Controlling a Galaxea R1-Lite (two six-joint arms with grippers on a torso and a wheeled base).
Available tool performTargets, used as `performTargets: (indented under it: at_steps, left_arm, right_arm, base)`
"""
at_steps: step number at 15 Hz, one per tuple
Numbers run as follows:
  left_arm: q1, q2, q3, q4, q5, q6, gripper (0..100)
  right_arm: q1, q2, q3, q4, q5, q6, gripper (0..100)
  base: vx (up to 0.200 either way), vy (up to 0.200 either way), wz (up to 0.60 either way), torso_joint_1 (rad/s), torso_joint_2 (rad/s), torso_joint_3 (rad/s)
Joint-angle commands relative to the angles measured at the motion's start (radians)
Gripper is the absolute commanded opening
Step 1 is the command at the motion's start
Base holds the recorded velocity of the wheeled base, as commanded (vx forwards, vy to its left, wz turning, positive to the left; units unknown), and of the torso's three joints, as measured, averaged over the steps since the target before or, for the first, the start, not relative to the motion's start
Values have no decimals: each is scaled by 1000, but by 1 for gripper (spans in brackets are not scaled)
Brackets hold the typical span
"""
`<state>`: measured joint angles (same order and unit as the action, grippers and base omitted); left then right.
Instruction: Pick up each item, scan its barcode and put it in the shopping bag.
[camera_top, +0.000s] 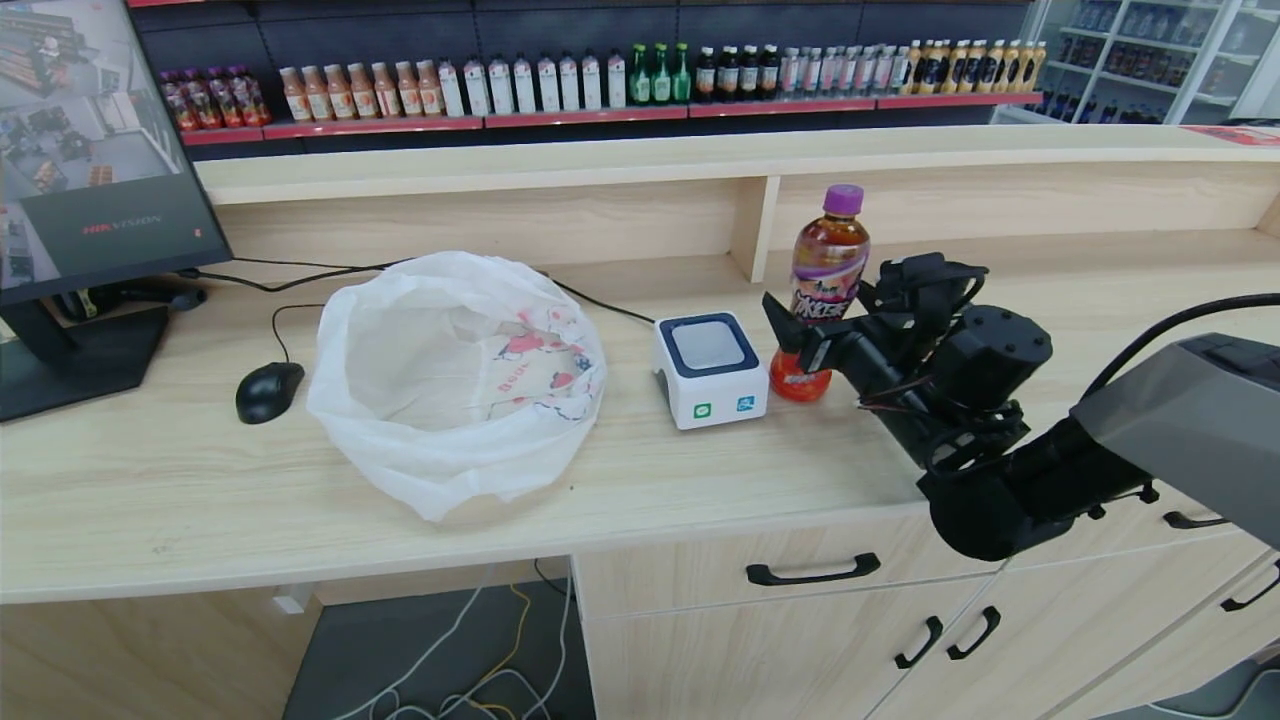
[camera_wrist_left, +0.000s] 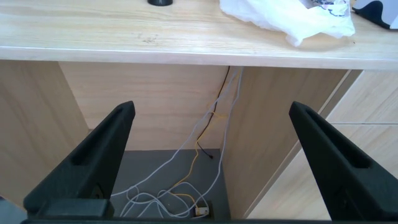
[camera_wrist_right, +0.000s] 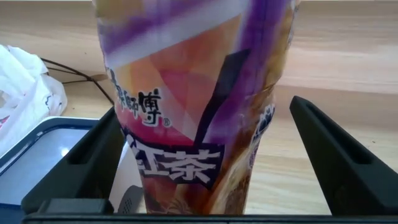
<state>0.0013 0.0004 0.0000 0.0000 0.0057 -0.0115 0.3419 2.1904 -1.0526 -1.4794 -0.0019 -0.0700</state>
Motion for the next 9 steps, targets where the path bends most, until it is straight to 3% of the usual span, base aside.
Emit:
performTargets:
  at_steps: [1,9]
  left_arm:
    - [0,0,0,0,0,-1,100]
    - [0,0,0,0,0,-1,100]
  right_arm:
    - [2,35,-24,2,-1,-1,100]
    - [8,38,-43,2,0,18,100]
  base:
    - [0,0,0,0,0,0]
    - [0,0,0,0,0,0]
